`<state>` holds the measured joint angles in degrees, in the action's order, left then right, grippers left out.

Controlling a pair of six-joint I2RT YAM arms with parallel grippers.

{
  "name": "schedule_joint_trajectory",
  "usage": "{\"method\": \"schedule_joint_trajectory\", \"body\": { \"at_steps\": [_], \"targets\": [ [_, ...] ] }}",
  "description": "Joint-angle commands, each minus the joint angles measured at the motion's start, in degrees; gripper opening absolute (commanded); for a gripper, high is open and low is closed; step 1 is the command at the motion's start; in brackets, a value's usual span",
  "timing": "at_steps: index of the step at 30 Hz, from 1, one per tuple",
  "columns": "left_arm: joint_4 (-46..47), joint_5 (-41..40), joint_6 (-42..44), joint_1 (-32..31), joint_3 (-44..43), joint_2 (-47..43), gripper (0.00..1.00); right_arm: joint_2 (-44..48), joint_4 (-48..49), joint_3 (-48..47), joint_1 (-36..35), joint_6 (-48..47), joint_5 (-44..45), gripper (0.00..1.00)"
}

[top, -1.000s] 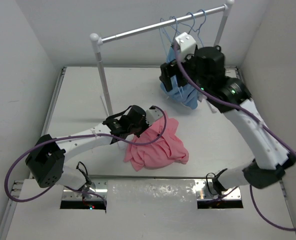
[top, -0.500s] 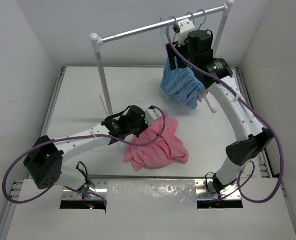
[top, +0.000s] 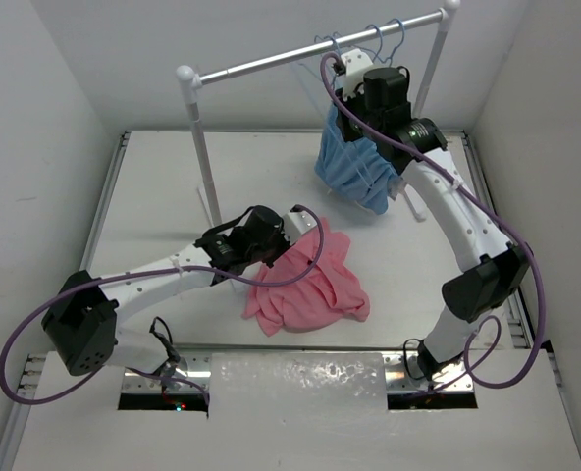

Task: Place the t-shirt on the hanger
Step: Pick up the hanger from the clothesline.

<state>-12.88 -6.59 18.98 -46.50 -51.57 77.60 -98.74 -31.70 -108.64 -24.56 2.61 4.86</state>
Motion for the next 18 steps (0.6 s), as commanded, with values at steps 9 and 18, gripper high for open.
{"method": "schedule_joint_trajectory", "body": {
  "at_steps": [9, 18],
  "targets": [
    [2.78, -0.18, 0.18, 0.45, 0.07, -2.37, 0.00, 8.29, 2.96, 1.76, 0.21, -4.28, -2.23, 0.00],
    [3.57, -0.88, 0.53, 0.45, 0.24, -2.19, 0.00, 15.05, 4.72, 8.34, 0.12, -4.81, -3.98, 0.00]
  ]
}}
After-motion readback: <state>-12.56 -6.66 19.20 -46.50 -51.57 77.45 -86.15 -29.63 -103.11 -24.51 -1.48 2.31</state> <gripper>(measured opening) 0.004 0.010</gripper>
